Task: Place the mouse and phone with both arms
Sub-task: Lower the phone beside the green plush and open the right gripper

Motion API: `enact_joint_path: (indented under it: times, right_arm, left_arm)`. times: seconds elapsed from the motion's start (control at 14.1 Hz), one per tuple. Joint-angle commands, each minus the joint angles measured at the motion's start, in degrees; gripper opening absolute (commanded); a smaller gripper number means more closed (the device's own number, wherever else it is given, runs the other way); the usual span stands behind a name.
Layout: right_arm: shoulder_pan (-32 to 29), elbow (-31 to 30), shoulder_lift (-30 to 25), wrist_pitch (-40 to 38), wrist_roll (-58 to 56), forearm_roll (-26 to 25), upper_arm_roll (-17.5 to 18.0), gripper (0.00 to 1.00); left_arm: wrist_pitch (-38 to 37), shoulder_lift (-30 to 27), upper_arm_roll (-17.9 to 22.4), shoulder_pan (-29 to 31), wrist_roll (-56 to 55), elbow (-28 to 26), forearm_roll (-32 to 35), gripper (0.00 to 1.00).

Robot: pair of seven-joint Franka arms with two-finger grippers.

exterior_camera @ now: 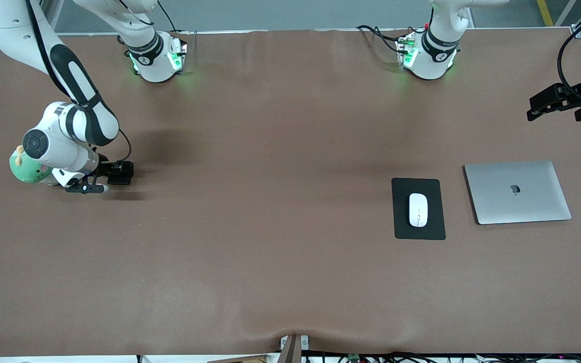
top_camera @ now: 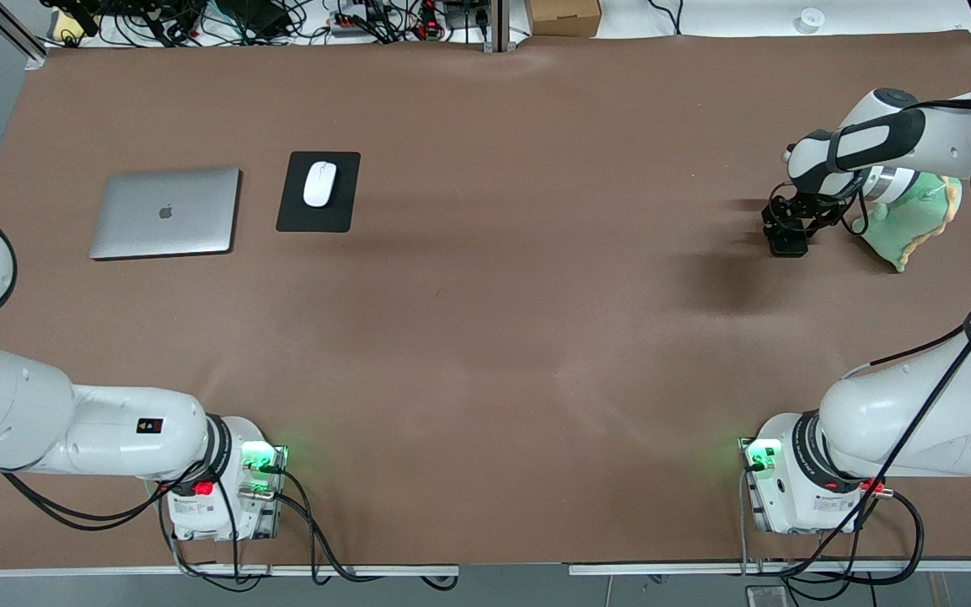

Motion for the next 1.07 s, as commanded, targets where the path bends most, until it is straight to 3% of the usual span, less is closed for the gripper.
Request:
enact_joint_path:
  times: [0.0,0.21,0.43,0.57,1.0]
  right_arm:
    - [-0.6,0.4,-1.4,-1.1,-0.6,-0.6,0.8,1.00]
    - [0.0,5.2,-2.6,-9.2,-1.8,-0.6,1.0,1.00]
    - [0.7,17.6,-3.0,-28.3,-1.9,-0.5,1.3,1.00]
    - [1.4,24.2,-3.1,-37.2,-1.7,-0.3,1.3,1.00]
    - [2.3,33.7,-3.2,-46.8,-2.0,0.1,1.6,1.00]
  left_arm:
    - [0.9,-0.2,-0.1,0.6,0.3,-0.4,-1.0,1.00]
    - [0.9,-0.1,-0.1,0.5,0.1,-0.7,-1.0,1.00]
    - [0.8,-0.1,-0.2,0.5,0.1,-0.7,-1.0,1.00]
    - [0.8,-0.2,-0.2,0.5,0.1,-0.7,-1.0,1.00]
    - [0.8,-0.2,-0.1,0.7,1.0,-0.1,-1.0,1.00]
